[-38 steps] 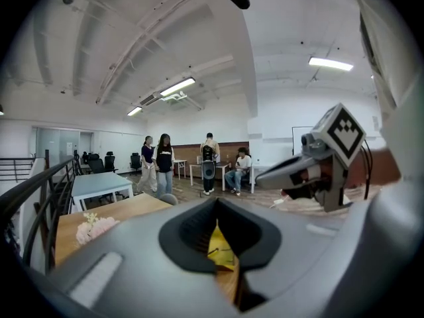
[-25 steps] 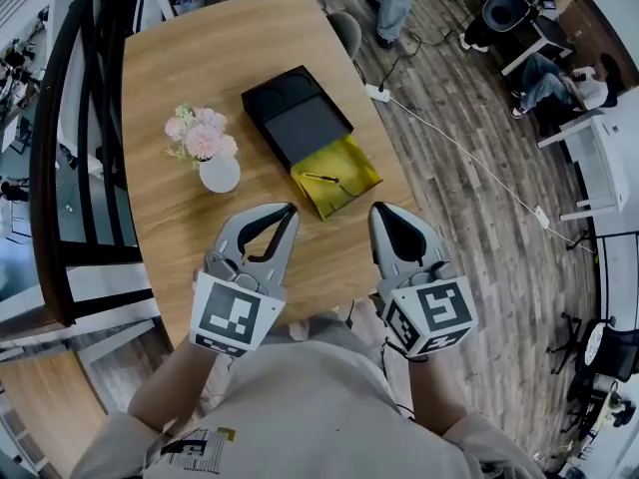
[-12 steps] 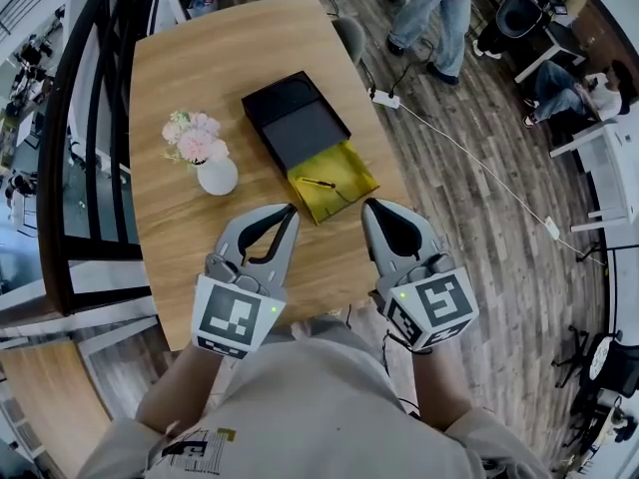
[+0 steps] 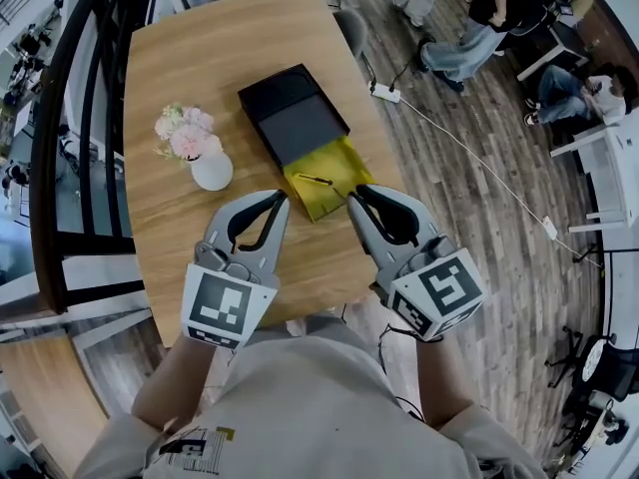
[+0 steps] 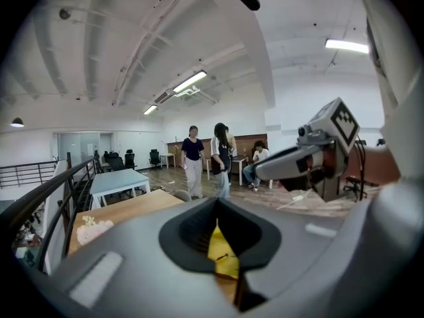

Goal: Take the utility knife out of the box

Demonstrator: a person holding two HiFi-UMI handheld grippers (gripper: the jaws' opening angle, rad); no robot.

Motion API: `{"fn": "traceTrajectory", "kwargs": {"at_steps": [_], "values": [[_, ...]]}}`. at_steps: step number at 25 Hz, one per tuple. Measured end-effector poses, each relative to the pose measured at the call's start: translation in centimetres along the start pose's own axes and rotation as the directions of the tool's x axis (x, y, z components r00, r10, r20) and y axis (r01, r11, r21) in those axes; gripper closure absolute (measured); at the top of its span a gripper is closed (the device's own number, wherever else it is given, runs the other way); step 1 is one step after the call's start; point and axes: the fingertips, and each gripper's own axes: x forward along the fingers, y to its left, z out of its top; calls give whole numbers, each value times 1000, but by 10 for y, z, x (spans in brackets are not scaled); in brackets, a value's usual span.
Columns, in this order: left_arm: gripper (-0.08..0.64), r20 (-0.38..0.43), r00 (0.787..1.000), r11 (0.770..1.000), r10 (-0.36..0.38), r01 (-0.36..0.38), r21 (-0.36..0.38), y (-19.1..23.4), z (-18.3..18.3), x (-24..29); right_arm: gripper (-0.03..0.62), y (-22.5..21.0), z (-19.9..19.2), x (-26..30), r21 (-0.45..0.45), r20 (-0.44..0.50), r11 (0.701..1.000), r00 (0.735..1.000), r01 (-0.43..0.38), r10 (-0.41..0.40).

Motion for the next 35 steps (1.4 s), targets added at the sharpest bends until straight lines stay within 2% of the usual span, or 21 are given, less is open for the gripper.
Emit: {"fn": "traceTrajectory", "kwargs": {"at_steps": [8,18,26,32,35], "values": [[557,-21,999,1000,24,-24,10,22,-7,21,494,-18,-12,44,-120,-108,992,994,-25,12],[557,-86,996,999,14,-17,-32,40,-38,49,472,-31,-70,101,-185,-296,977,954,-105,47],[557,-148,989,998,-1,-9,-65,54,-75,74,454,-38,-141,141,-167,-450,968,888,-188,95],[557,-206,978,996,-19,-1,-94,62,-109,93,454,-52,-186,169,-126,-526,970,843,-209,113],[557,-242,970,994,-32,5,-111,62,-130,101,454,-58,-212,179,-120,-577,967,809,-225,117]]}}
